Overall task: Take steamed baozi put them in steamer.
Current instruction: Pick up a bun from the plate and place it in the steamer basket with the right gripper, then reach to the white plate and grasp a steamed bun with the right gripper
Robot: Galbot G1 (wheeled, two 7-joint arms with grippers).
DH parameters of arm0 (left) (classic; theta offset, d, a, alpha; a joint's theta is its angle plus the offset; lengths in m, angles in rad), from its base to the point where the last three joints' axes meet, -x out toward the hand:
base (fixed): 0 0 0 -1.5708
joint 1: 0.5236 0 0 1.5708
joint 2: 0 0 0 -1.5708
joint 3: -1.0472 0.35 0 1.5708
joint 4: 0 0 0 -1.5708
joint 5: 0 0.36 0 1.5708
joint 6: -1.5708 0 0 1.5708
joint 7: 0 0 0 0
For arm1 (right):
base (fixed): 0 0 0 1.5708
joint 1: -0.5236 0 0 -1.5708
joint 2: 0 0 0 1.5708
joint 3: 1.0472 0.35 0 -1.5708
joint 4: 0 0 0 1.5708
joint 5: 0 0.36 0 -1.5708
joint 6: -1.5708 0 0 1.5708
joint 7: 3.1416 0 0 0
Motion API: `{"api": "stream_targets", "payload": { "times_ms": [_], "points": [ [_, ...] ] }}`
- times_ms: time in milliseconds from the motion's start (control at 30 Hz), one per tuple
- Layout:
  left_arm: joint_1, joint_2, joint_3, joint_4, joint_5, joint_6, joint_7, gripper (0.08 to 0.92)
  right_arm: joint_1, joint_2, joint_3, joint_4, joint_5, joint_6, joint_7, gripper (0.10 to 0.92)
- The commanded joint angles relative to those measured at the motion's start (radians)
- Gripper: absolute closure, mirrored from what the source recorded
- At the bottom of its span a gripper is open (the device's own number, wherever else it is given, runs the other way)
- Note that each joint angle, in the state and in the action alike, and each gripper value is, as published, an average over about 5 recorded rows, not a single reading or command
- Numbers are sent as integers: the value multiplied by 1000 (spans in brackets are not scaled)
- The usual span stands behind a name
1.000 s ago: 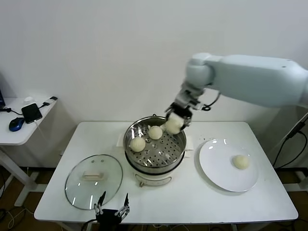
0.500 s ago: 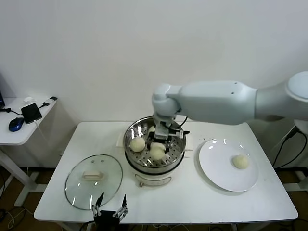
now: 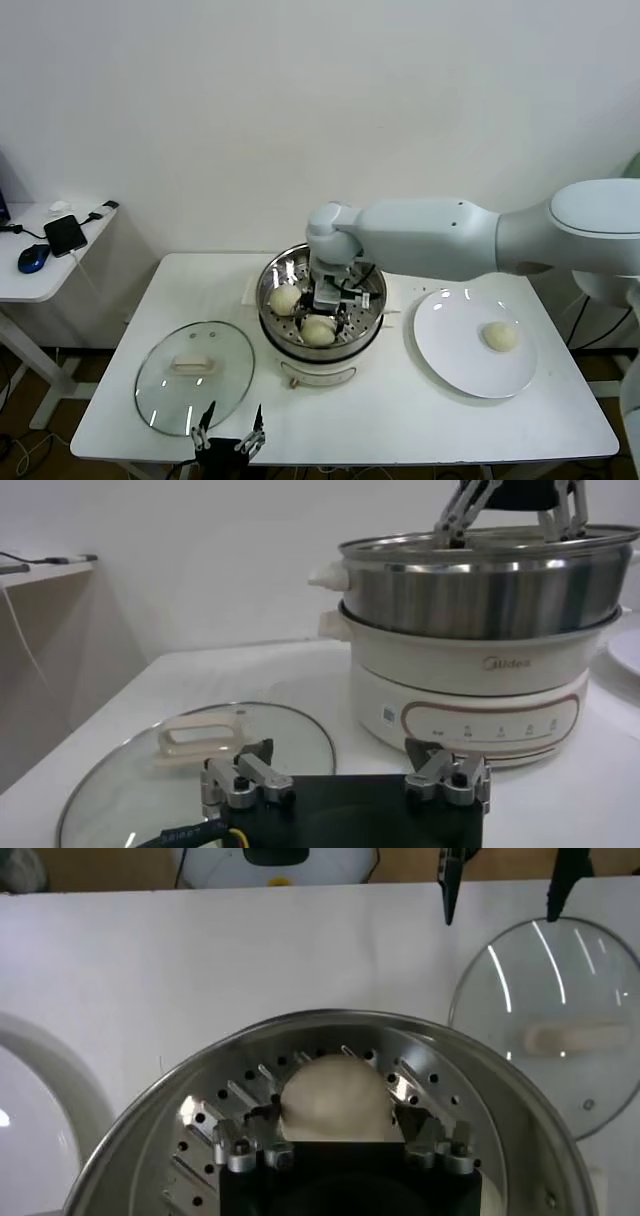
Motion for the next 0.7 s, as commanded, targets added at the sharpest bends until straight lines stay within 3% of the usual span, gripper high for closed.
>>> {"api": "stream_targets", "payload": {
  "times_ms": [33,233,400,700],
  "points": [
    [1,-2,7,-2,3,-1,1,177,89,-42,10,-24,131,40,-98,205],
    [0,-4,14,-3,7,-4,2,177,203,-160,26,-162,307,58,-167,203],
    [-3,-2,15,-7,5,-2,4,177,346,-324,-157,-222,514,-175,-133,203],
    [-9,-2,6,-30,-16,3,6,177,255,-661,-331,-191,466,-438,-69,203]
  ]
}}
